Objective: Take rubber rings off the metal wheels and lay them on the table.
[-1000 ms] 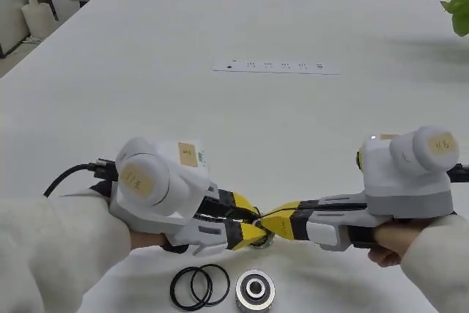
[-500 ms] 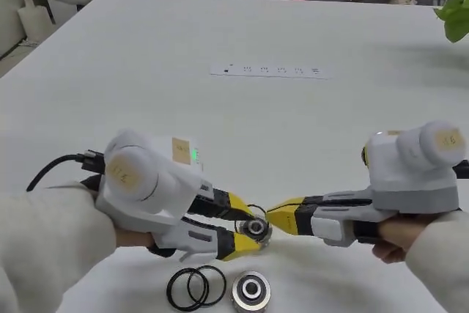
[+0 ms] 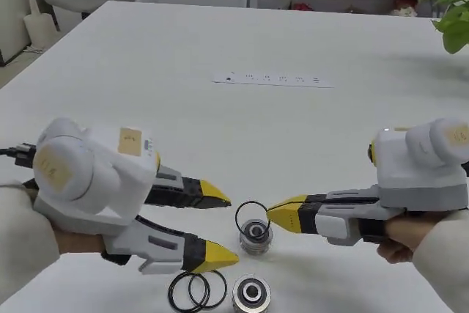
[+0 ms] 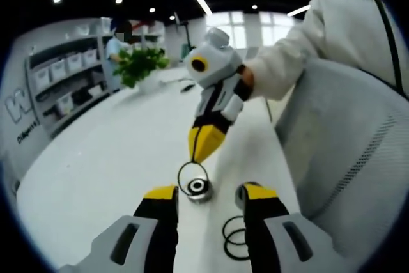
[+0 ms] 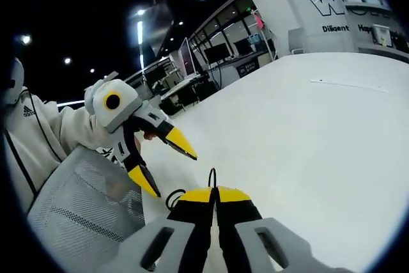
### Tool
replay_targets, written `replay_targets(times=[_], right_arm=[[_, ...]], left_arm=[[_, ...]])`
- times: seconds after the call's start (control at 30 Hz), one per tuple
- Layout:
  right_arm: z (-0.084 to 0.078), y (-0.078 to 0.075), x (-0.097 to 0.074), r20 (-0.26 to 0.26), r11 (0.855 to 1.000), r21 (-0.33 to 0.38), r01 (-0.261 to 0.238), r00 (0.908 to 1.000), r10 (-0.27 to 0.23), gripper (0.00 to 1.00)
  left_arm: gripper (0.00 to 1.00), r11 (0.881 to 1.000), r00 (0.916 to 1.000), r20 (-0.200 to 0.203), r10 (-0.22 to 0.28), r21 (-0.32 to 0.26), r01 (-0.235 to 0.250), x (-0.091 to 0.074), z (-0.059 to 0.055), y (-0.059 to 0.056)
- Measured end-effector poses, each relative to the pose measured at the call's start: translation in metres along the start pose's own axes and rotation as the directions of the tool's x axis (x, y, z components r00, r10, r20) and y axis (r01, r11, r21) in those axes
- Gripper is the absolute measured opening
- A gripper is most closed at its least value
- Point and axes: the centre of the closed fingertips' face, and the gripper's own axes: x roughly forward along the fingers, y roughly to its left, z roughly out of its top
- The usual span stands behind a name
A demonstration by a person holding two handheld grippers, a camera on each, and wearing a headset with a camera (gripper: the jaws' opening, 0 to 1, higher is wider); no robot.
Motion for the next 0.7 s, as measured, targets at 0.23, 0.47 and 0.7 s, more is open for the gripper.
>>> replay_targets(times=[0.23,0.47,0.7], right_arm=[[0.005,0.009,-0.001,-0.001,1.0,-0.017,-0.027,0.9996,0.027,0.0],[0.008,0.018,0.0,-0.008,0.999,-0.028,-0.046,0.9989,0.046,0.0],[0.007,0.026,0.005,-0.027,0.997,-0.037,-0.071,0.9972,0.07,0.0]], left_arm=[[0.45,0.999,0.9992,0.02,0.034,0.002,-0.034,-0.023,0.007,-0.003],[0.51,0.995,0.9957,0.018,0.091,-0.031,-0.09,-0.053,0.0,0.0],[0.53,0.983,0.9852,0.032,0.168,-0.085,-0.165,-0.083,-0.009,0.003]])
